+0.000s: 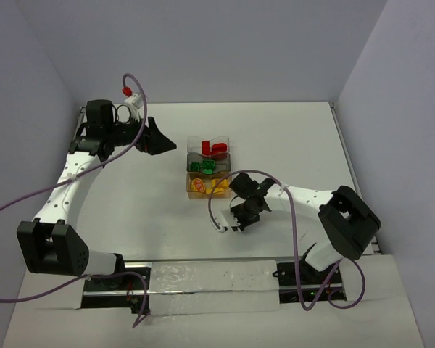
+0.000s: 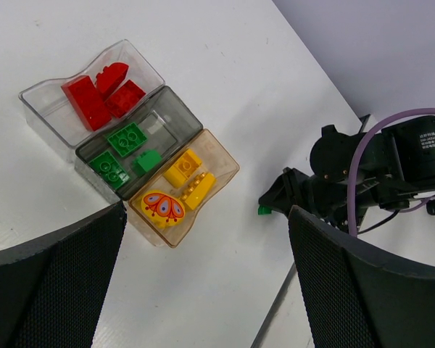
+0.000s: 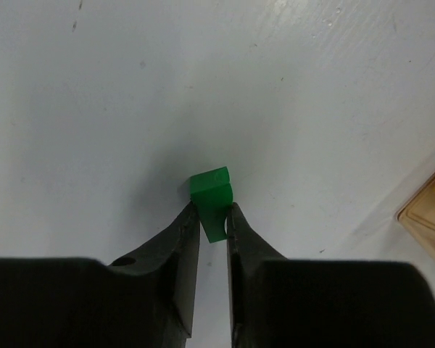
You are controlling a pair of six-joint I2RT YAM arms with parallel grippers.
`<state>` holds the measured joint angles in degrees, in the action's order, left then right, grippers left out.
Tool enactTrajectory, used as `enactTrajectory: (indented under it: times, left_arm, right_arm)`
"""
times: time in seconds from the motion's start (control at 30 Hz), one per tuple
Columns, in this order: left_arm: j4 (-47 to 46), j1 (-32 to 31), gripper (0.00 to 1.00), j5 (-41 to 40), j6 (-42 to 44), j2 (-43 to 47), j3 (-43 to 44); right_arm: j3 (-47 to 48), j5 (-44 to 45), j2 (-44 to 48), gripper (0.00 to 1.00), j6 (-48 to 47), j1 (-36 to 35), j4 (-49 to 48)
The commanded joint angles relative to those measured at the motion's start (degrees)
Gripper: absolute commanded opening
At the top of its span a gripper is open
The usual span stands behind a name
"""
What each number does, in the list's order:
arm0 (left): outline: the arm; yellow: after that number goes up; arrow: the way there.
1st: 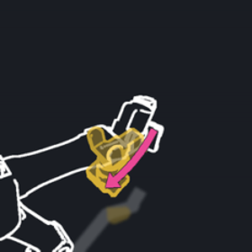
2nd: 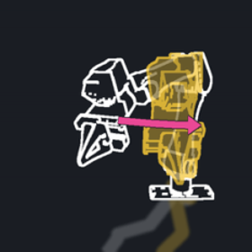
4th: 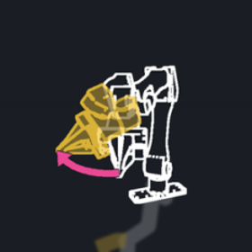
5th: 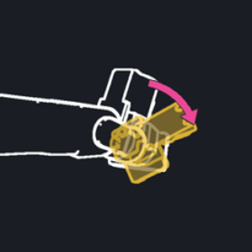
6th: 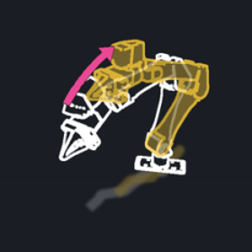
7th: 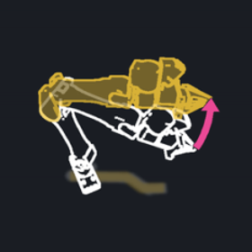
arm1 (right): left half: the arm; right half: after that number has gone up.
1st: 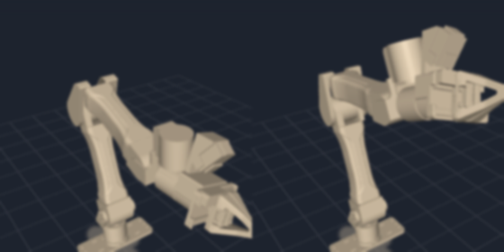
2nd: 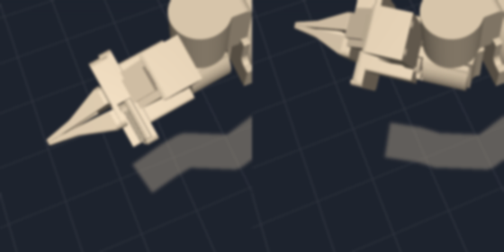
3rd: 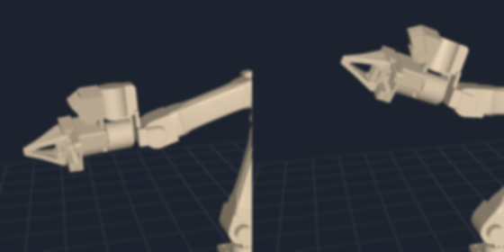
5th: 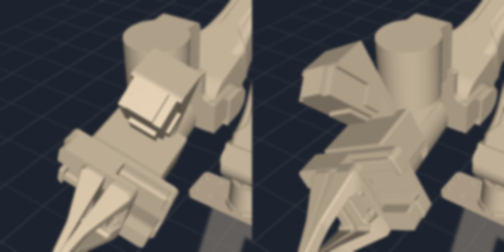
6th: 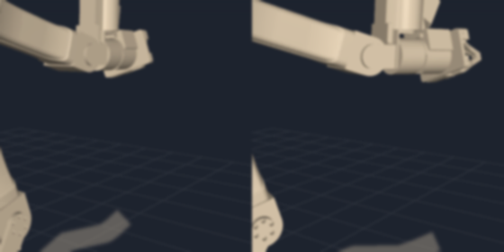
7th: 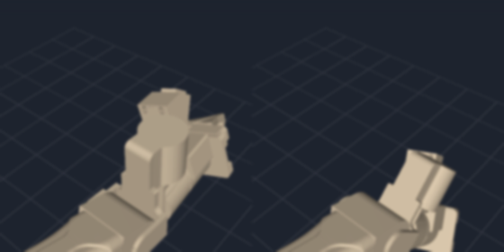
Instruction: Sort the legos into containers by color
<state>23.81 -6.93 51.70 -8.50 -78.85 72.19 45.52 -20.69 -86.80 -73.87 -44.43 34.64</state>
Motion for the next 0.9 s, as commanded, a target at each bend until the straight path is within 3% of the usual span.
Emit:
enactTrajectory:
  times: [0.0, 0.2, 0.43, 0.63, 0.87]
  left_arm:
    - [-0.8, 0.7, 0.99, 1.4, 1.2, 0.2, 2.5]
    - [-1.3, 2.1, 0.99, 0.9, 0.9, 0.9, 1.9]
    - [-2.5, 5.7, 0.99, 0.0, 1.0, 3.1, 1.3]
    - [-2.0, 6.8, 0.99, 1.5, 0.6, 2.3, 1.9]
    - [-4.2, 8.2, 0.99, 2.0, -0.9, 2.5, 0.7]
  right_arm:
    - [1.1, -1.5, 1.3, 0.01, 4.6, -0.8, -0.7]
    - [18.2, -5.9, 3.1, 0.0, 18.4, 1.4, 2.2]
    - [40.2, 0.5, -9.7, 0.0, 28.8, 5.0, 0.8]
    - [47.4, 0.9, -17.7, 0.0, 29.6, 8.3, 1.9]
    - [48.9, 1.7, -22.8, 0.0, 31.4, 10.9, -0.9]
